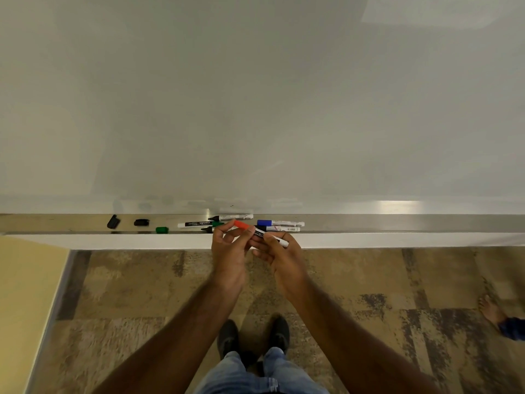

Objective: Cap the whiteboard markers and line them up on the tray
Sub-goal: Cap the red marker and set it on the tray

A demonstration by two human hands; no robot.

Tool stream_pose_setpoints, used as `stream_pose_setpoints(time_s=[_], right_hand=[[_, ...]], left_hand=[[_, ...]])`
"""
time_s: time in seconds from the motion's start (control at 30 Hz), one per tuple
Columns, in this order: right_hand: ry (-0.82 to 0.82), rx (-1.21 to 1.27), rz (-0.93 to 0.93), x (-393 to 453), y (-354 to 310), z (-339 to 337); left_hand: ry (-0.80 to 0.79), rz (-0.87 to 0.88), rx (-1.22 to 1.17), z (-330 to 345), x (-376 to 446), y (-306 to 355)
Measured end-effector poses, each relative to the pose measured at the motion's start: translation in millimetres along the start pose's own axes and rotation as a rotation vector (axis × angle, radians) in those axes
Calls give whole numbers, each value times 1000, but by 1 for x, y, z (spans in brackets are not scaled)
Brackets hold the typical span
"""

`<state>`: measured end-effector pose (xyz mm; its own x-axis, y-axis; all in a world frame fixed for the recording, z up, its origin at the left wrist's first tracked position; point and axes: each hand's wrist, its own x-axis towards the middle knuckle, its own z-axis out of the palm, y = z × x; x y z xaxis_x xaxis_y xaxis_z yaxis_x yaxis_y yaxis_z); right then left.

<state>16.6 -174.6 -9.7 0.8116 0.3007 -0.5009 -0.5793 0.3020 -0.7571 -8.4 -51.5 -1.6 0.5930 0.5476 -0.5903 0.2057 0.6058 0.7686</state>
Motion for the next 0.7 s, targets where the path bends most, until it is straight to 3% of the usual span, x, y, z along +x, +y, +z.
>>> stream_pose_setpoints(time_s=[0.23, 0.37, 0.7], right_hand=[[89, -11, 81, 14, -8, -14], [209, -44, 99, 29, -22, -37], [284, -185, 136, 59, -46, -69]], left_hand=[[-63, 64, 160, -9, 10, -5], [-85, 126, 524, -34, 18, -3], [65, 299, 898, -93, 58, 23]])
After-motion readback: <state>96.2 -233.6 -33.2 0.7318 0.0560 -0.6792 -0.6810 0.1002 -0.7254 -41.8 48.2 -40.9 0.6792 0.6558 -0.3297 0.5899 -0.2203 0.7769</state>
